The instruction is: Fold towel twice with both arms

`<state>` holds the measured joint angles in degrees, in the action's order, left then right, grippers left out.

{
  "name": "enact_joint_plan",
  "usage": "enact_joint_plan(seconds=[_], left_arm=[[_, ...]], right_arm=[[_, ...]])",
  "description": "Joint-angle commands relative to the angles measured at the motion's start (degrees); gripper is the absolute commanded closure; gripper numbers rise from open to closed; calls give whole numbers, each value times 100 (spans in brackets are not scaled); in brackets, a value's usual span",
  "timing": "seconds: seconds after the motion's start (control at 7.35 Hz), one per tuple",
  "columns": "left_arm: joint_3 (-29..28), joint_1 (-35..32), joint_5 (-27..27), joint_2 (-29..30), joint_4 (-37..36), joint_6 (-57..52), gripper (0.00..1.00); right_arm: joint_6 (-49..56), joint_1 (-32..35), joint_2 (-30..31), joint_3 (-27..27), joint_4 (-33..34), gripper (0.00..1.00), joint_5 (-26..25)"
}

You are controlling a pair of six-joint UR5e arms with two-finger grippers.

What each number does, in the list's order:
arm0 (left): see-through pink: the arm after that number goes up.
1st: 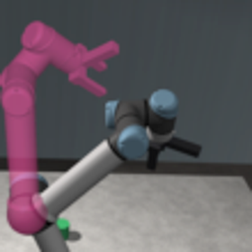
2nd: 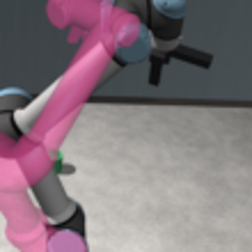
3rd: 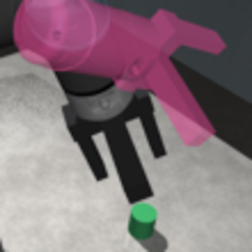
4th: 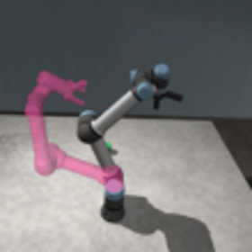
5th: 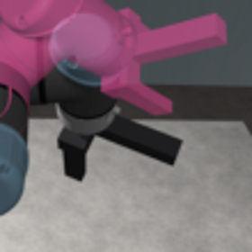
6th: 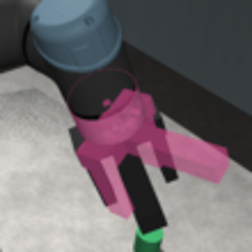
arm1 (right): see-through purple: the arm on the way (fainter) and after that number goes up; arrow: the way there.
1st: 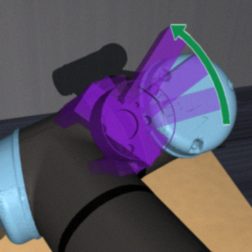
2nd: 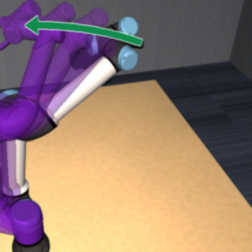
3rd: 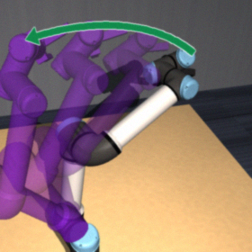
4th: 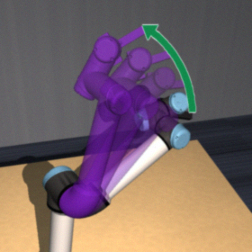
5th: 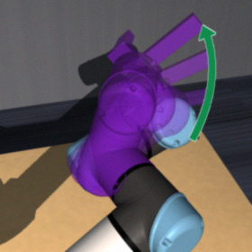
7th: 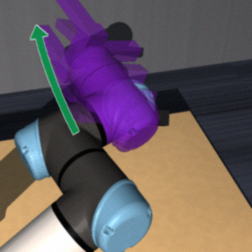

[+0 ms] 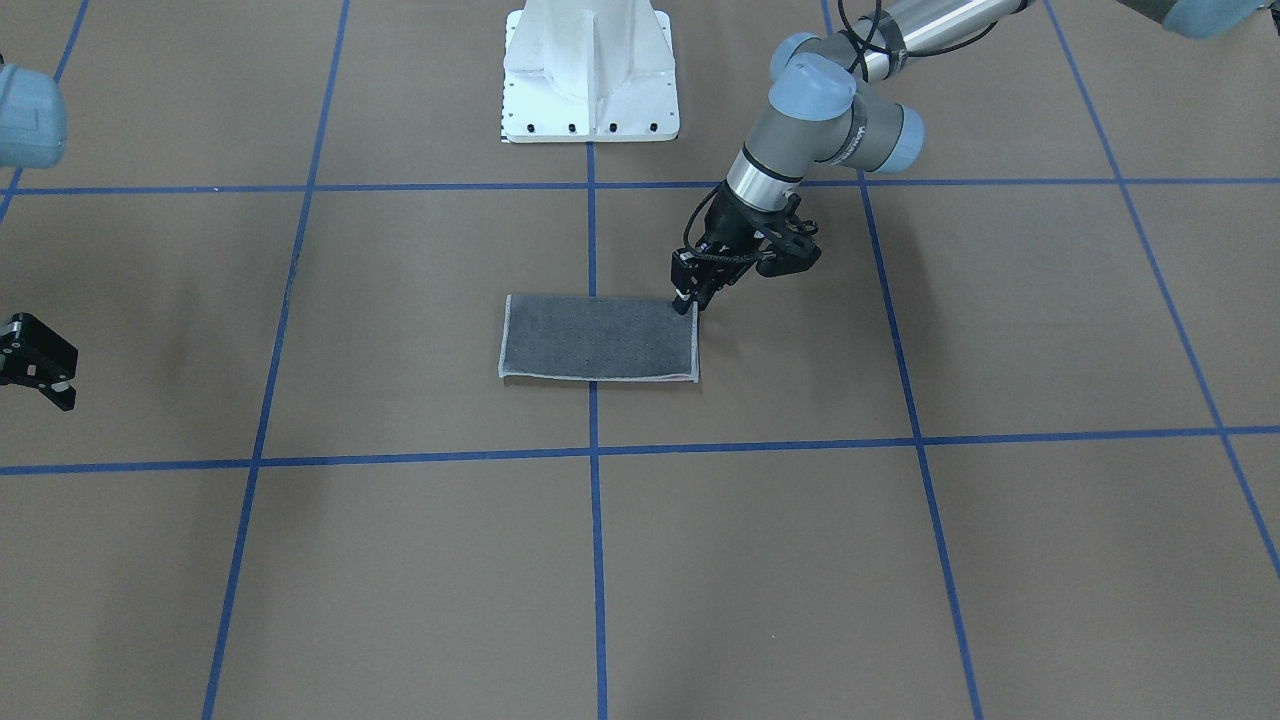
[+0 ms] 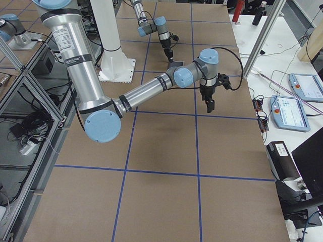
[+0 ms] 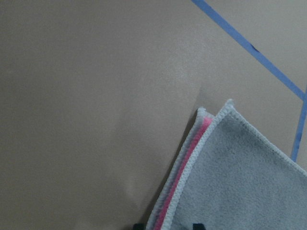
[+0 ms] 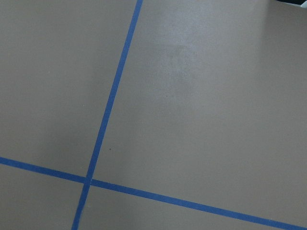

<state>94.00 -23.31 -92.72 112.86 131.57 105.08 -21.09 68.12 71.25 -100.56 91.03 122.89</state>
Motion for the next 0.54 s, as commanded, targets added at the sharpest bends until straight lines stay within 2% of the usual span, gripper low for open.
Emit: enact_joint_plan(seconds=[0.0,0.41], left_arm=[[4,-7,0,-10,0,-5,65],[21,-7,0,-10,0,-5,78]], right_arm=[[0,-1,3,1,-7,0,-1],[0,-1,-6,1,-7,0,7]])
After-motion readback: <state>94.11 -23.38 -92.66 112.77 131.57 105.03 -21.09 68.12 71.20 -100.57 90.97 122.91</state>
